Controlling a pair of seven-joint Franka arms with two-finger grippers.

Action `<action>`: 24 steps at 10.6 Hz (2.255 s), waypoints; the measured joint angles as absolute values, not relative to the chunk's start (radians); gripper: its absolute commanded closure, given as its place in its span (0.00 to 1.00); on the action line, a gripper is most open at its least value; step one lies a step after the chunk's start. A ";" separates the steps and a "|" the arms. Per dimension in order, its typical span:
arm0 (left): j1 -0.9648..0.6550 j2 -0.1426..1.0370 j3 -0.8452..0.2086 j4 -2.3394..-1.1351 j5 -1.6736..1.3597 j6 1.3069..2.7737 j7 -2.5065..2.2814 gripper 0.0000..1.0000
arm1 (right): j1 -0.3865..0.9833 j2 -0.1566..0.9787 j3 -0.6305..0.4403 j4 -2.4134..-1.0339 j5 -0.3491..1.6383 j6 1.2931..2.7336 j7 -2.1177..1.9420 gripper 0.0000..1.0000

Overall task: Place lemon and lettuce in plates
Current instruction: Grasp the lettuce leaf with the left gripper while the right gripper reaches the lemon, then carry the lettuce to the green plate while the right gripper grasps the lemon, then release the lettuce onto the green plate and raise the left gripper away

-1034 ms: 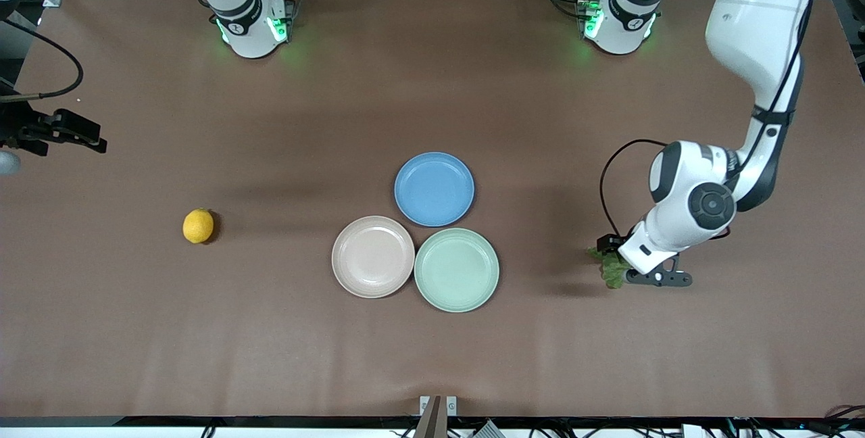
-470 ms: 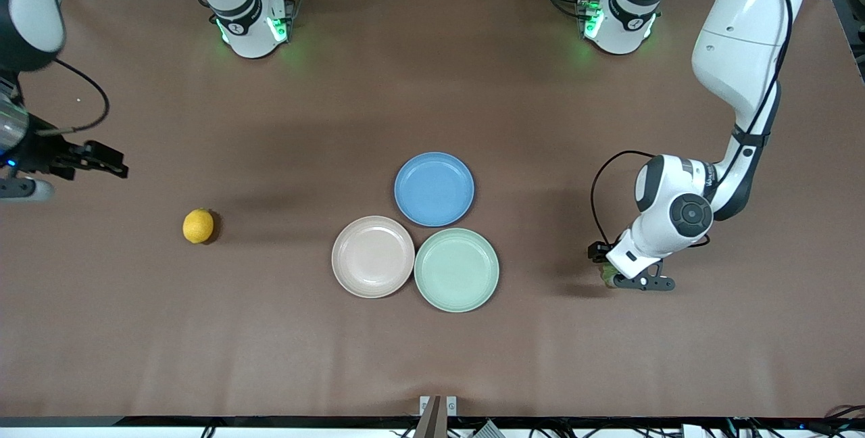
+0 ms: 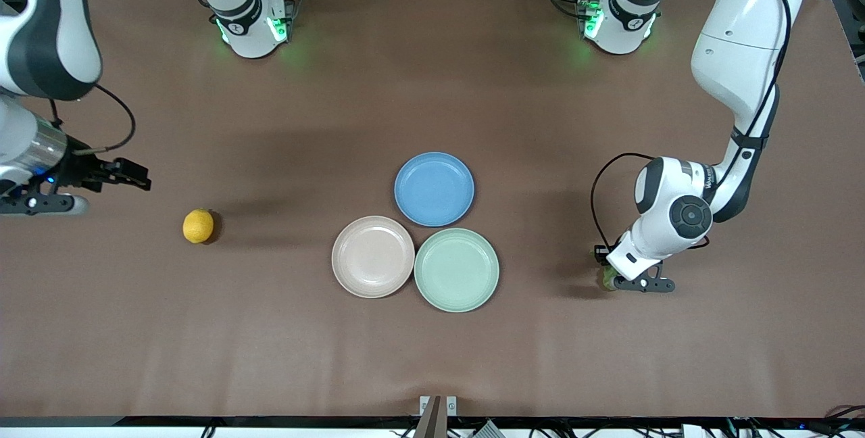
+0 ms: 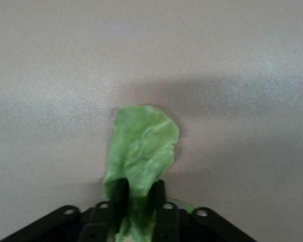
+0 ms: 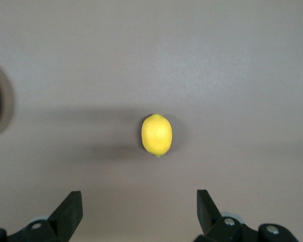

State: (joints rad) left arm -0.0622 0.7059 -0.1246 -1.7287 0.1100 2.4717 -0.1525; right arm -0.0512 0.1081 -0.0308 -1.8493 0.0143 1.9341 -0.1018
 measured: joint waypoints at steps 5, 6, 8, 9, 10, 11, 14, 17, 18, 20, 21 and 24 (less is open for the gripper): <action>-0.060 0.695 -0.123 -1.701 0.110 2.474 -0.154 1.00 | -0.051 0.174 -0.028 -2.020 0.015 2.205 -0.107 0.00; -0.063 0.678 -0.126 -1.697 0.110 2.474 -0.165 1.00 | -0.051 0.196 -0.028 -2.029 0.015 2.247 -0.108 0.00; -0.087 0.629 -0.133 -1.695 0.110 2.473 -0.204 1.00 | -0.052 0.252 -0.028 -2.055 0.015 2.350 -0.137 0.00; -0.108 0.607 -0.142 -1.695 0.110 2.473 -0.240 1.00 | -0.054 0.281 -0.029 -2.068 0.015 2.391 -0.150 0.00; -0.139 0.593 -0.152 -1.695 0.110 2.472 -0.291 1.00 | -0.057 0.307 -0.030 -2.076 0.015 2.417 -0.156 0.00; -0.179 0.587 -0.157 -1.691 0.110 2.473 -0.354 1.00 | -0.061 0.331 -0.030 -2.081 0.015 2.446 -0.161 0.00; -0.314 0.585 -0.162 -1.649 0.110 2.475 -0.536 1.00 | -0.073 0.399 -0.032 -2.082 0.015 2.500 -0.164 0.00; -0.414 0.624 -0.151 -1.622 0.110 2.530 -0.633 1.00 | -0.077 0.452 -0.031 -2.083 0.015 2.541 -0.165 0.00; -0.422 0.646 -0.149 -1.619 0.110 2.577 -0.636 1.00 | -0.077 0.469 -0.031 -2.083 0.015 2.555 -0.165 0.00; -0.425 0.697 -0.148 -1.604 0.110 2.648 -0.636 1.00 | -0.077 0.496 -0.031 -2.083 0.015 2.581 -0.165 0.00; -0.438 0.725 -0.148 -1.590 0.110 2.666 -0.636 1.00 | -0.077 0.505 -0.030 -2.083 0.015 2.586 -0.165 0.00; -0.475 0.808 -0.147 -1.546 0.110 2.708 -0.636 0.27 | -0.077 0.512 -0.030 -2.082 0.022 2.590 -0.165 0.24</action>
State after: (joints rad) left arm -0.4753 0.8082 -0.1470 -1.5459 0.1101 2.7078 -0.6362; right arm -0.0773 0.5121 -0.0302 -2.0825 0.0222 2.5904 -0.1651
